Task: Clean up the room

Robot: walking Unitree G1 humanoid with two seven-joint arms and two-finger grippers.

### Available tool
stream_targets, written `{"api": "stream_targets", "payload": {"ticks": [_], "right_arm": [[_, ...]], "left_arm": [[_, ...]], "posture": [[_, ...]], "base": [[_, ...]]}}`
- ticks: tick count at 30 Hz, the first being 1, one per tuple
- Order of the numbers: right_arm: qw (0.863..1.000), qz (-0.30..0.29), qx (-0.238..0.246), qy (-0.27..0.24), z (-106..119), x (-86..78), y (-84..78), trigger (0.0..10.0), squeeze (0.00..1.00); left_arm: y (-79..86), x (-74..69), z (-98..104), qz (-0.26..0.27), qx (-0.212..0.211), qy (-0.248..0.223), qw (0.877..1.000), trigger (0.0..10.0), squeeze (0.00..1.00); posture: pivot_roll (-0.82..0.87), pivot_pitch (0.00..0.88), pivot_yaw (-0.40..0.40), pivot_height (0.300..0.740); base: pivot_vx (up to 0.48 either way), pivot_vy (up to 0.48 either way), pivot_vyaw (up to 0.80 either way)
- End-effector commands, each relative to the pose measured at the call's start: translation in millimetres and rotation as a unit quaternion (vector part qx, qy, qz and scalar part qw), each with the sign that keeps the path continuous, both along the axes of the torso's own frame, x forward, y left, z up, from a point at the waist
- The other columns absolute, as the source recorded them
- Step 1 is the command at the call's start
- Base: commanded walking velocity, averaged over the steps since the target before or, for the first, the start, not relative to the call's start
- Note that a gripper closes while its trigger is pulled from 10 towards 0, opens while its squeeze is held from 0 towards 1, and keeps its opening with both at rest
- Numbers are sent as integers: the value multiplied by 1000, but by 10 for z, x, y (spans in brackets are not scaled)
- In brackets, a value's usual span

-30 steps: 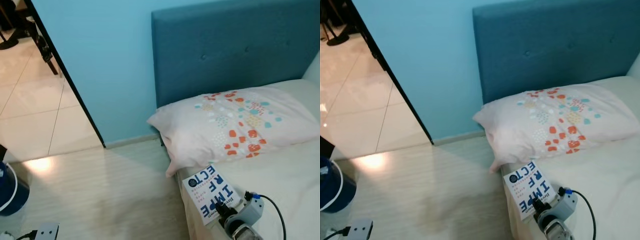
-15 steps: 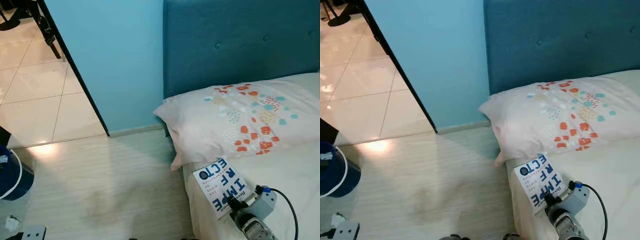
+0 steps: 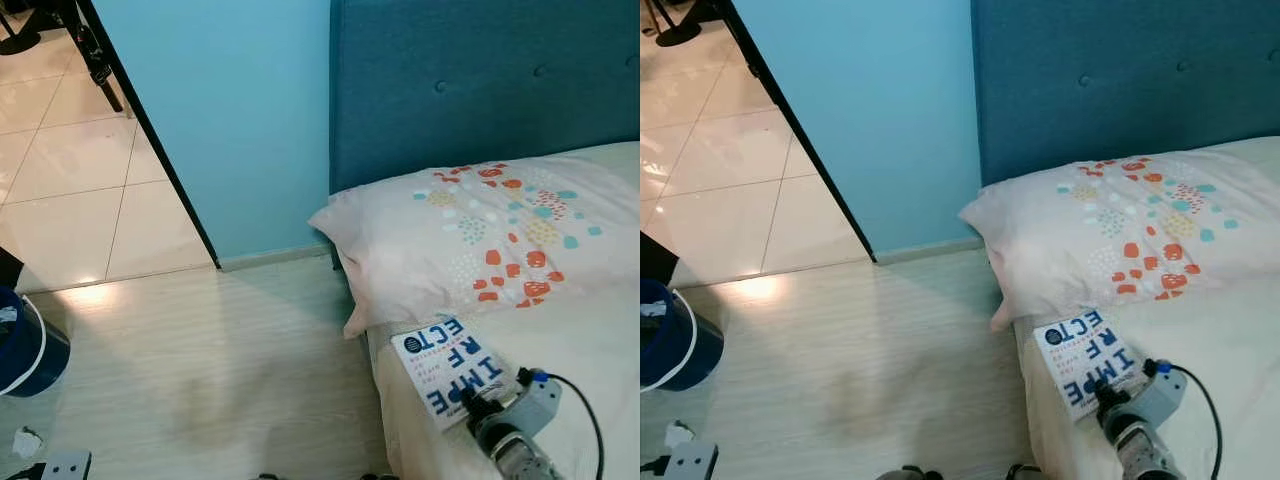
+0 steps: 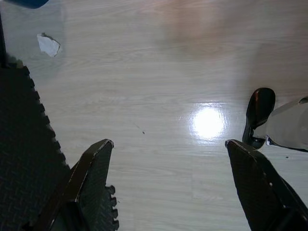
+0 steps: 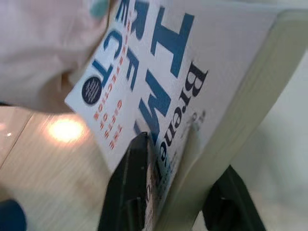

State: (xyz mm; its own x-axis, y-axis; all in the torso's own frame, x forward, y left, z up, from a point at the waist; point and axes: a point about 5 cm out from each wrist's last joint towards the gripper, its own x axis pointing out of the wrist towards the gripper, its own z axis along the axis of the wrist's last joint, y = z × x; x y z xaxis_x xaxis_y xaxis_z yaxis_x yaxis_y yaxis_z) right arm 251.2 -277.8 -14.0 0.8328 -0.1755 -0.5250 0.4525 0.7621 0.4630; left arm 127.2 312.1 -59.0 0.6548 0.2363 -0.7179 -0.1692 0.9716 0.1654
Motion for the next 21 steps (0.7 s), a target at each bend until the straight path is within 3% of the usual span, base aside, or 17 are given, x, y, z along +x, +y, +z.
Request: {"api": "stream_targets", "payload": {"ticks": [1,2,3,15,16,21], "right_arm": [[1000,-4,-15,20,-44,-74,-47,10000,839],[1000,-7,-20,22,-34,-77,-76,10000,859],[999,-8,-22,22,-30,-82,-91,10000,976],[998,-3,-17,60,-168,-245,-64,10000,976],[996,4,-2,87,-267,-355,-13,10000,965],[993,23,10,118,-377,-474,75,10000,957]], "left_arm": [[50,-130,-22,6,3,18,1000,10000,0],[40,-127,-27,6,2,18,1000,10000,0],[23,-118,-31,5,0,17,1000,10000,0],[-92,-28,-68,6,-13,15,1000,10000,0],[-139,-18,-94,8,-17,19,1000,10000,0],[-175,-23,-117,9,-20,24,999,10000,0]], "posture": [[243,288,79,740],[242,287,78,740],[242,286,77,740],[205,238,48,740],[184,218,37,740],[175,208,30,740]], "base": [[0,0,0],[0,0,0],[0,0,0],[0,0,0],[0,0,0],[0,0,0]]}}
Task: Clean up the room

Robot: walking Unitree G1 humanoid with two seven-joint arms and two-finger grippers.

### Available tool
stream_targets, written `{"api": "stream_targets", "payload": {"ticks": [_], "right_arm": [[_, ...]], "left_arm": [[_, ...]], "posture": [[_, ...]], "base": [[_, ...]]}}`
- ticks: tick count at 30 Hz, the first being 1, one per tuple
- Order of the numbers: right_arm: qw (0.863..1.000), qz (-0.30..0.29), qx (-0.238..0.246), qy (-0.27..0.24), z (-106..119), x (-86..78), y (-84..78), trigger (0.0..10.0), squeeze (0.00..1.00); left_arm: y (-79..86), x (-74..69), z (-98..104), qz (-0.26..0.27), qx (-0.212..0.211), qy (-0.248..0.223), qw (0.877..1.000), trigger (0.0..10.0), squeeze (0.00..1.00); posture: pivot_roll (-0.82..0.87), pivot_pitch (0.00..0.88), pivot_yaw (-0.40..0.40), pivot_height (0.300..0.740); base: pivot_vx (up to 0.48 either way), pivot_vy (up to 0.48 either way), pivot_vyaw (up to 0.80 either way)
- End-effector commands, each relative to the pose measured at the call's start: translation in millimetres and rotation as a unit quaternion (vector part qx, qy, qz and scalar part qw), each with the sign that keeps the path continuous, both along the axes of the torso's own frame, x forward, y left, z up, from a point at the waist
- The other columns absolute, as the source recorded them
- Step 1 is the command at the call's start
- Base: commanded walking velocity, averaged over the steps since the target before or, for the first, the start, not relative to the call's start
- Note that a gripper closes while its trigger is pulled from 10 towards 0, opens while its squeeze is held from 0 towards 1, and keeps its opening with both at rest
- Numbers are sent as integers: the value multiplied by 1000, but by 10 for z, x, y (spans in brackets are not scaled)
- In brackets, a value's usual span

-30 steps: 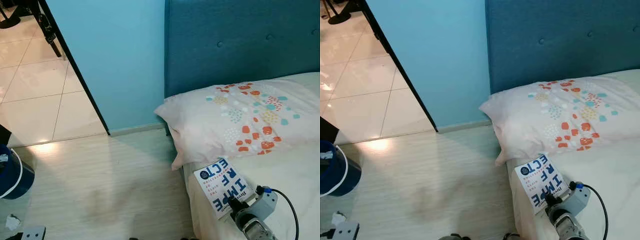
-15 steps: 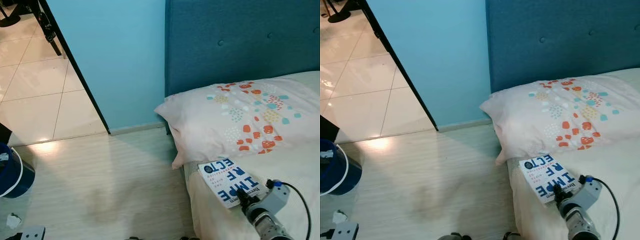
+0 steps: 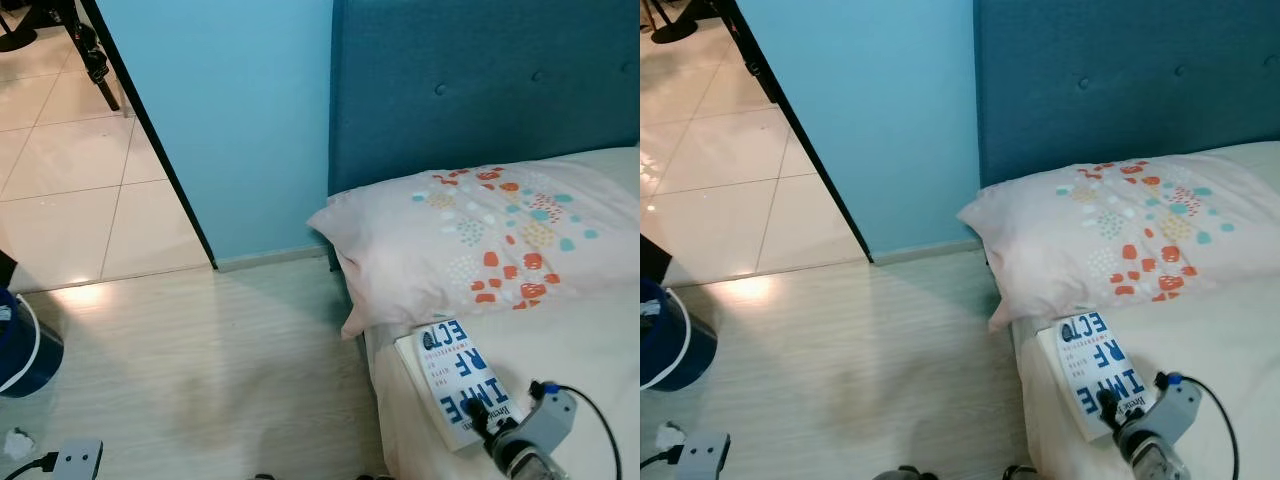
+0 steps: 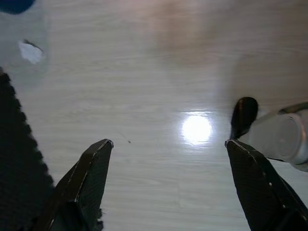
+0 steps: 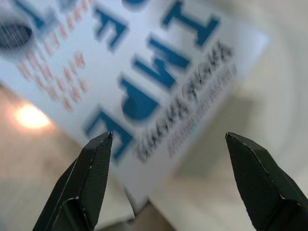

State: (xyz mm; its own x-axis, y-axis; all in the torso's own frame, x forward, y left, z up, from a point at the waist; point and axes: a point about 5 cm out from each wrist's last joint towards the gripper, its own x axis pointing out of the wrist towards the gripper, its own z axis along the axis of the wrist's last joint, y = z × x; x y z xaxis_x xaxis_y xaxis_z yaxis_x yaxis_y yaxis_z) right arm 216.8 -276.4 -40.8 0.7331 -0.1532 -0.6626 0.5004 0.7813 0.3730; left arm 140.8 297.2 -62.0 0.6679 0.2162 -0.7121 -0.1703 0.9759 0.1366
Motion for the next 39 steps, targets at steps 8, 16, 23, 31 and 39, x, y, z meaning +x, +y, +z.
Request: {"api": "stream_targets", "payload": {"ticks": [8,16,23,31,39], "right_arm": [[991,13,56,122,-424,-575,328,10000,929],[994,-84,52,40,-246,-422,10,10000,671],[997,-61,55,9,-197,-314,55,10000,0],[995,40,48,72,-384,-427,468,10000,0],[980,72,13,185,-620,-918,610,10000,0]], "left_arm": [[-136,-158,-148,17,-17,45,999,10000,0],[-247,-69,-179,30,-27,51,998,10000,0],[-331,113,-162,63,-22,49,997,10000,0],[-431,291,-139,76,-16,61,995,10000,0],[-612,246,-217,29,-11,99,995,10000,0]], "posture": [[154,160,11,740],[114,73,-15,740],[89,13,-32,740],[64,0,-44,740],[29,0,-45,740]], "base": [[0,0,0],[0,0,0],[0,0,0],[-141,0,0],[-480,0,0]]}}
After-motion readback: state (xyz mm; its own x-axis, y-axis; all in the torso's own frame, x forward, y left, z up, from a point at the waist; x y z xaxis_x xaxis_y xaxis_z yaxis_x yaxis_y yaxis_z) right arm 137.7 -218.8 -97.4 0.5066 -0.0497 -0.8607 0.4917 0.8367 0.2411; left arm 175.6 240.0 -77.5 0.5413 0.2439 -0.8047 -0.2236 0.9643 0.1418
